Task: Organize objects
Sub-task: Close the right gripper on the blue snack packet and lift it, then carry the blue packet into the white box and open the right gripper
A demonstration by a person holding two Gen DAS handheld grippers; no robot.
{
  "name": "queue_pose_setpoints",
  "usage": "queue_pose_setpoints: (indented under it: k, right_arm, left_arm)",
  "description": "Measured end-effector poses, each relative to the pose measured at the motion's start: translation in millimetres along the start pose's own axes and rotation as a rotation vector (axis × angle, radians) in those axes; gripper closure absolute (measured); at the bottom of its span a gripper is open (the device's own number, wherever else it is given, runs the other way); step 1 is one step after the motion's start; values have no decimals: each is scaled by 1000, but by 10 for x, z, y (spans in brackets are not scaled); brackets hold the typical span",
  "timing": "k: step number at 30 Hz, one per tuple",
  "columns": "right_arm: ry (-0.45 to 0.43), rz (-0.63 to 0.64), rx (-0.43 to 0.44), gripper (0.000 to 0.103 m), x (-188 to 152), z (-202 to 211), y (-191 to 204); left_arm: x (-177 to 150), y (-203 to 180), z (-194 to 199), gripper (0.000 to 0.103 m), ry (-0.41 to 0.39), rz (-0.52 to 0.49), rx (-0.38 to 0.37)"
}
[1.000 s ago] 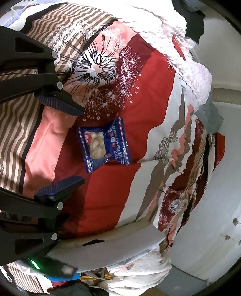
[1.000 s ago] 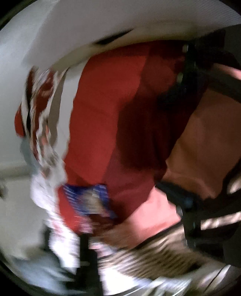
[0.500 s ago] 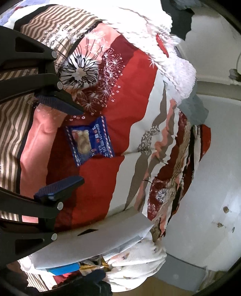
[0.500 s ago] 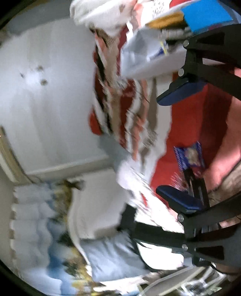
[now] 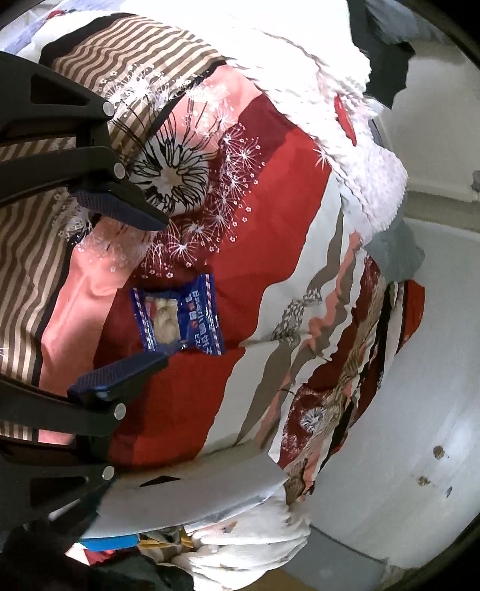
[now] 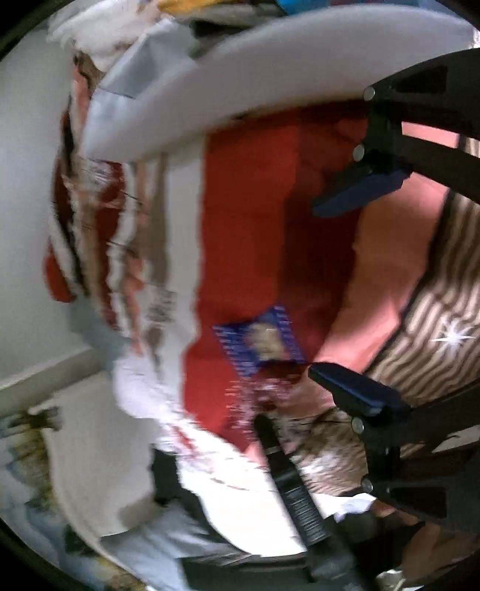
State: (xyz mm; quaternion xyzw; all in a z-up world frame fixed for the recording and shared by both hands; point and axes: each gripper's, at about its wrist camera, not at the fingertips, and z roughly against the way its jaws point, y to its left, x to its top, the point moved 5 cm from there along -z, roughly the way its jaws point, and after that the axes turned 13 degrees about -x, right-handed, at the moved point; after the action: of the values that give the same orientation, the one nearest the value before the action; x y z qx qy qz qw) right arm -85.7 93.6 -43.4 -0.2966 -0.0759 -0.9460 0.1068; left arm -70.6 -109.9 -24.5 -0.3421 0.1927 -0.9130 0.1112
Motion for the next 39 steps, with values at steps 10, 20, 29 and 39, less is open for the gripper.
queue_pose_setpoints:
  k: [10, 20, 29, 39]
  right_arm:
    - [-48, -36, 56, 24, 174, -198, 249]
    - [-140, -16, 130, 25, 584, -580, 586]
    - [-8, 85, 37, 52, 391, -1073, 762]
    - [-43, -62, 117, 60, 447, -508, 338]
  left_arm:
    - [49, 189, 38, 38, -32, 54, 23]
    - [91, 544, 84, 45, -45, 12, 185]
    - [37, 367, -1, 45, -1, -50, 136]
    - [24, 93, -15, 45, 6, -105, 73]
